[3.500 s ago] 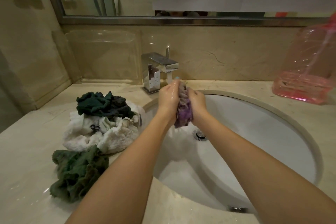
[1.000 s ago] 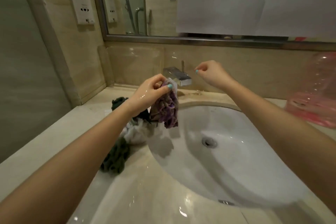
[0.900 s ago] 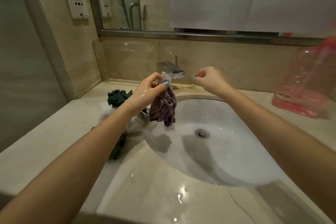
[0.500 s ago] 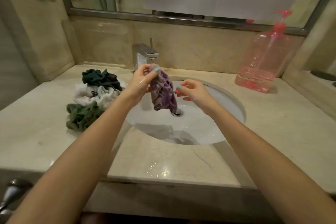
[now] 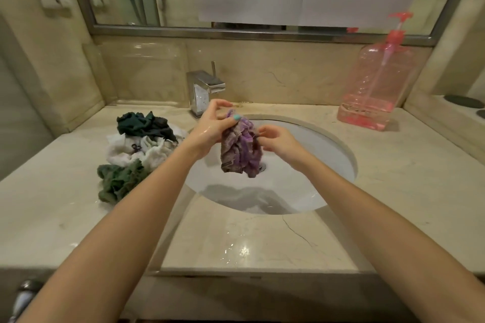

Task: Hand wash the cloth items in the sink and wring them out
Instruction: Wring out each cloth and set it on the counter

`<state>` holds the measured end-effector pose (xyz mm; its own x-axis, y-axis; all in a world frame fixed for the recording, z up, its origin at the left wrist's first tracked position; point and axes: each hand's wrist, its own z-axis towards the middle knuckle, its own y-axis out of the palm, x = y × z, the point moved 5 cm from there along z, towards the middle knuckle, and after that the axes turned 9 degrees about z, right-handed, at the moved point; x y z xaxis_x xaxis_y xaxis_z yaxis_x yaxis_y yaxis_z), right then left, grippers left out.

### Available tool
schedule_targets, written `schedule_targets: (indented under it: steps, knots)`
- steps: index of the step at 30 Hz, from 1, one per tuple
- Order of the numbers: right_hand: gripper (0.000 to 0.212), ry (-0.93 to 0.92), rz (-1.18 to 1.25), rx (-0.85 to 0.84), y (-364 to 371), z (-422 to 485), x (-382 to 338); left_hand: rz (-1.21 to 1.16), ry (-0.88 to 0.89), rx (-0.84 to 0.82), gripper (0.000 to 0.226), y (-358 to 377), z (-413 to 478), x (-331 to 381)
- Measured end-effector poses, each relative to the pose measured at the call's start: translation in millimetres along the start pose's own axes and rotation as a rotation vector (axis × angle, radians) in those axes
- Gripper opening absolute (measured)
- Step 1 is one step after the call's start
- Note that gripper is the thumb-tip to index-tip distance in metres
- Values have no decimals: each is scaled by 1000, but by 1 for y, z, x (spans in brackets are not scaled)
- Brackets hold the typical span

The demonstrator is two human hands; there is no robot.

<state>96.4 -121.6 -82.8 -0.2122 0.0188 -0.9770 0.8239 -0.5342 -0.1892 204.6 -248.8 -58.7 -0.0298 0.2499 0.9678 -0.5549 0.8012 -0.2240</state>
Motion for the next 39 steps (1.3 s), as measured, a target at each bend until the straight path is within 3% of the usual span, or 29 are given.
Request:
schedule_targets:
  steps: [5, 9, 12, 16, 20, 23, 25, 30, 32, 35, 37, 39]
  knots:
    - [17, 46, -47, 20, -33, 0, -7, 607, 208, -89, 15, -1, 2, -4]
    - [15, -30, -118, 65, -41, 1, -36, 771, 224, -105, 29, 17, 7, 4]
    - [13, -63, -235, 23, -31, 7, -60, 662, 216, -119, 36, 29, 12, 15]
    - [13, -51, -374, -30, -27, 14, -84, 256, 175, -170, 15, 23, 11, 32]
    - [15, 111, -394, -186, -37, 9, -74, 50, 186, -147, 18, 12, 10, 54]
    - [30, 222, -432, -184, -51, 4, -41, -38, 172, -53, 22, 1, 12, 63]
    - [41, 278, -268, -164, -62, -4, -28, -32, 139, -24, 24, -11, 12, 59]
    - [21, 197, 46, -96, -73, -6, -49, 189, 23, 51, 16, -35, 10, 30]
    - [18, 131, 15, -53, -66, 3, -65, 195, 16, -5, 13, -28, 6, 28]
    - [24, 79, -141, -79, -45, 15, -88, 369, 42, -222, 38, 3, -1, 38]
    - [18, 77, -246, -107, -34, 20, -99, 439, 108, -269, 27, 17, -1, 47]
    - [15, 115, -304, -134, -31, 21, -106, 361, 168, -262, 20, 20, 2, 56]
